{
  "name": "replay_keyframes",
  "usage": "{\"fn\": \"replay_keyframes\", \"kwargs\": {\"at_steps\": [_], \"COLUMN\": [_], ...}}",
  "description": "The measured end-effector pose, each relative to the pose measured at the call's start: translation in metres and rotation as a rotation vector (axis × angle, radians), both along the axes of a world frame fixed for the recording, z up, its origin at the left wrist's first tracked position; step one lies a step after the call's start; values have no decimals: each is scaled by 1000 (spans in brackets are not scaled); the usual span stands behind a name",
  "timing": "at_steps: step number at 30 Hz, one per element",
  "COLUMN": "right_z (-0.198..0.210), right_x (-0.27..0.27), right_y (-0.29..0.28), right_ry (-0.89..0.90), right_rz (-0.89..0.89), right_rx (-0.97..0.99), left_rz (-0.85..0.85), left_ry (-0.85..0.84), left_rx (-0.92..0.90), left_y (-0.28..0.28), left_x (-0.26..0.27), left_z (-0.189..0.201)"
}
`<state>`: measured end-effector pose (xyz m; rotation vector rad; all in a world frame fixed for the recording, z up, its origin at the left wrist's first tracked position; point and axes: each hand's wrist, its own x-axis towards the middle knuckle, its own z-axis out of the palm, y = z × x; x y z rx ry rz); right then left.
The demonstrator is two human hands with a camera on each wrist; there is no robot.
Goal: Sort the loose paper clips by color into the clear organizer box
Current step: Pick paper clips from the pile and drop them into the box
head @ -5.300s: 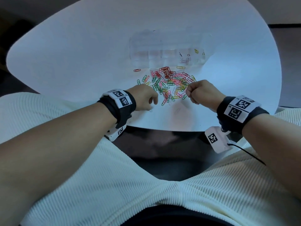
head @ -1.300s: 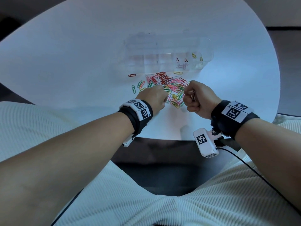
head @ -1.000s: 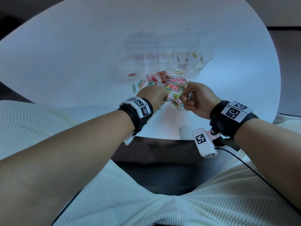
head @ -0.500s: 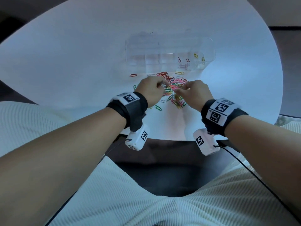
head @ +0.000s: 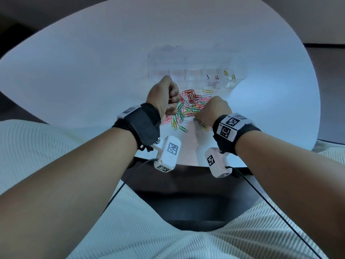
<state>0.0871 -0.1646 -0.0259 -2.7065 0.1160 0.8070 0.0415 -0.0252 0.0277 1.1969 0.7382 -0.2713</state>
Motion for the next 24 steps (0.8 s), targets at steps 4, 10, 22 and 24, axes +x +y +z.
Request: {"fn": "replay_keyframes", "kwargs": {"at_steps": [4, 10, 22, 24], "right_z": [0, 0, 22, 24], "right_x": [-2, -4, 6, 8], "right_y": [5, -19, -60, -59], "right_ry": [37, -29, 153, 237], "right_rz": [-20, -104, -526, -645], "right_rx": [33, 236, 723, 855], "left_rz": [-134, -158, -416, -422], "left_ry": [15, 62, -21, -77], "left_rx": [124, 207, 501, 464], "left_y": [-9, -10, -13, -14], "left_x": [-5, -8, -11, -12], "left_z": [-6, -18, -35, -35]}}
